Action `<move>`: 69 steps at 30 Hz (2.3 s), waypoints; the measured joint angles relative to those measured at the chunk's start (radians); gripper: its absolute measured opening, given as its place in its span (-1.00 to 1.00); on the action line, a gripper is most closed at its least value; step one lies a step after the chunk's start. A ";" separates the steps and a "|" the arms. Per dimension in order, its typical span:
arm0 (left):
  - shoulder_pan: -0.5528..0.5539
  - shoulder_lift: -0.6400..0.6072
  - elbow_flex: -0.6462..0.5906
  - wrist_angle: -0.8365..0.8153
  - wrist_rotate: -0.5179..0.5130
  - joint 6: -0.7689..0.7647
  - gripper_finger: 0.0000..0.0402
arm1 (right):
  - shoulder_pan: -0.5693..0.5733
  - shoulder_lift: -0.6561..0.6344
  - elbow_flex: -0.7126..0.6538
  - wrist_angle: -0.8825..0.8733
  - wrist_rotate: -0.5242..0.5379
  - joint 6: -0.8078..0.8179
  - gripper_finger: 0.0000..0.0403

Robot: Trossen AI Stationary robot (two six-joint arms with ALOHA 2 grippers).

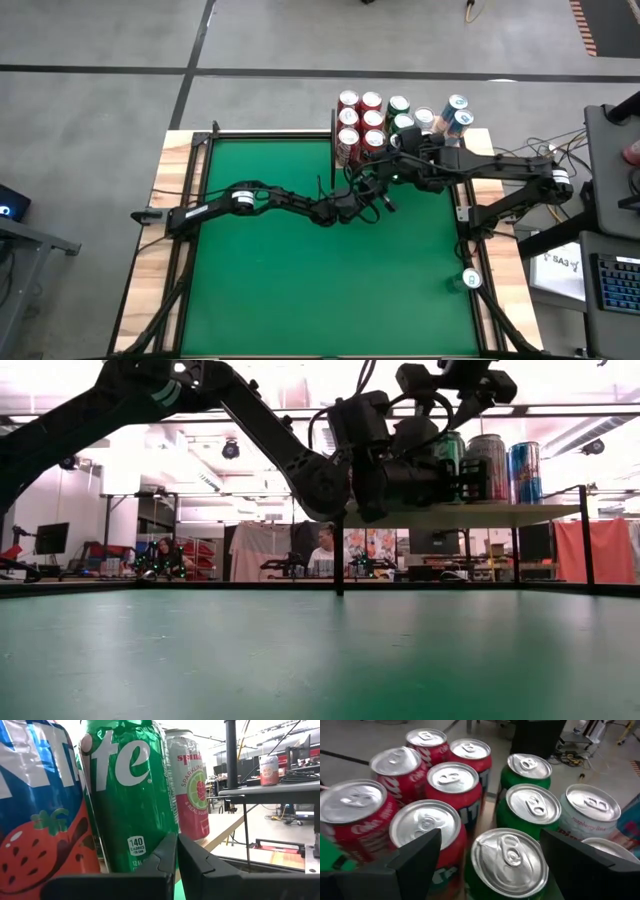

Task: Place canned beverage on shelf
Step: Put the green soda can on the shelf aligned with the other green soda cans

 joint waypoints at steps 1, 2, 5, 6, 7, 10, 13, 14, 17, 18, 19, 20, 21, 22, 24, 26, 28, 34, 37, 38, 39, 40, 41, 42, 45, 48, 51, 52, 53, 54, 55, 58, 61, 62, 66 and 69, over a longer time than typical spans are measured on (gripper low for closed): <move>-0.002 0.000 0.000 0.000 -0.001 0.000 -1.00 | 0.005 0.000 0.009 -0.001 -0.002 -0.010 0.62; -0.005 -0.001 0.000 0.000 -0.004 0.000 -1.00 | 0.012 0.000 0.019 -0.002 -0.002 -0.024 0.62; -0.020 -0.004 -0.001 -0.001 -0.010 0.008 -1.00 | 0.032 -0.003 0.057 -0.004 -0.010 -0.080 0.62; -0.027 -0.008 -0.001 -0.002 -0.019 0.019 -1.00 | 0.038 -0.005 0.070 -0.005 -0.022 -0.093 0.62; -0.035 -0.012 -0.001 0.004 -0.029 0.037 -1.00 | 0.043 -0.006 0.087 -0.005 -0.033 -0.113 0.62; -0.057 -0.030 -0.001 0.021 -0.090 0.104 -1.00 | 0.056 -0.013 0.133 -0.008 -0.080 -0.172 0.62; -0.084 -0.047 -0.001 0.022 -0.115 0.182 -1.00 | 0.066 -0.018 0.180 -0.008 -0.116 -0.247 0.62; -0.095 -0.052 -0.001 0.022 -0.116 0.208 -1.00 | 0.067 -0.019 0.196 -0.009 -0.131 -0.272 0.61; -0.133 -0.076 -0.002 0.020 -0.115 0.294 -1.00 | 0.066 -0.025 0.249 -0.024 -0.206 -0.322 0.61; -0.143 -0.086 -0.002 0.019 -0.115 0.322 -1.00 | 0.066 -0.026 0.267 -0.031 -0.229 -0.338 0.61; -0.152 -0.098 -0.002 0.020 -0.116 0.345 -1.00 | 0.066 -0.028 0.287 -0.038 -0.248 -0.354 0.61; -0.160 -0.111 -0.003 0.020 -0.117 0.365 -1.00 | 0.066 -0.029 0.309 -0.049 -0.260 -0.370 0.61; -0.165 -0.122 -0.003 0.023 -0.117 0.384 -1.00 | 0.066 -0.030 0.329 -0.062 -0.266 -0.380 0.61; -0.170 -0.136 -0.004 0.025 -0.119 0.406 -1.00 | 0.066 -0.032 0.350 -0.074 -0.272 -0.396 0.61; -0.174 -0.165 -0.010 0.022 -0.120 0.454 -1.00 | 0.066 -0.035 0.394 -0.104 -0.302 -0.428 0.61; -0.177 -0.205 -0.029 0.015 -0.121 0.491 -1.00 | 0.066 -0.039 0.430 -0.133 -0.327 -0.453 0.61; -0.177 -0.261 -0.069 0.010 -0.119 0.506 -1.00 | 0.066 -0.044 0.461 -0.143 -0.361 -0.477 0.61; -0.166 -0.506 -0.287 -0.175 0.082 0.401 -1.00 | 0.066 -0.053 0.520 -0.177 -0.414 -0.486 0.61; -0.158 -0.649 -0.369 -0.401 0.280 0.306 -1.00 | 0.055 -0.051 0.540 -0.200 -0.414 -0.476 0.61; -0.156 -0.693 -0.384 -0.485 0.330 0.276 -1.00 | 0.047 -0.048 0.547 -0.205 -0.414 -0.471 0.61; -0.153 -0.733 -0.389 -0.570 0.369 0.245 -1.00 | 0.039 -0.043 0.551 -0.209 -0.414 -0.466 0.61; -0.151 -0.768 -0.390 -0.664 0.400 0.222 -1.00 | 0.030 -0.039 0.555 -0.217 -0.414 -0.461 0.61; -0.148 -0.803 -0.388 -0.768 0.426 0.204 -1.00 | 0.020 -0.029 0.558 -0.223 -0.416 -0.460 0.60; -0.147 -0.826 -0.377 -0.873 0.432 0.189 -1.00 | 0.007 -0.021 0.564 -0.227 -0.422 -0.462 0.57; -0.138 -0.874 -0.322 -1.157 0.431 0.151 -1.00 | -0.041 0.011 0.575 -0.245 -0.494 -0.487 0.42; -0.125 -0.883 -0.249 -1.324 0.429 0.132 -1.00 | -0.094 0.044 0.586 -0.254 -0.606 -0.512 0.18; -0.102 -0.871 -0.181 -1.388 0.426 0.151 -1.00 | -0.136 0.077 0.605 -0.310 -0.664 -0.530 -0.09; -0.092 -0.868 -0.163 -1.412 0.425 0.168 -1.00 | -0.146 0.087 0.612 -0.340 -0.665 -0.533 -0.19; -0.082 -0.861 -0.146 -1.427 0.422 0.185 -1.00 | -0.156 0.097 0.616 -0.370 -0.666 -0.535 -0.29; -0.071 -0.855 -0.128 -1.429 0.415 0.201 -1.00 | -0.163 0.103 0.619 -0.401 -0.667 -0.536 -0.39; -0.062 -0.852 -0.113 -1.438 0.399 0.210 -1.00 | -0.173 0.109 0.620 -0.431 -0.666 -0.536 -0.49; -0.027 -0.839 -0.073 -1.458 0.359 0.206 -1.00 | -0.187 0.110 0.607 -0.498 -0.666 -0.547 -0.78; 0.032 -0.839 -0.069 -1.446 0.519 0.203 -1.00 | -0.191 0.085 0.571 -0.500 -0.667 -0.571 -0.93; 0.054 -0.839 -0.069 -1.439 0.590 0.198 -1.00 | -0.191 0.073 0.557 -0.492 -0.667 -0.580 -0.93; 0.130 -0.836 -0.072 -1.407 0.717 0.155 -1.00 | -0.190 -0.002 0.487 -0.431 -0.672 -0.613 -0.94; 0.161 -0.818 -0.074 -1.373 0.717 0.178 -1.00 | -0.190 -0.068 0.410 -0.345 -0.674 -0.649 -0.94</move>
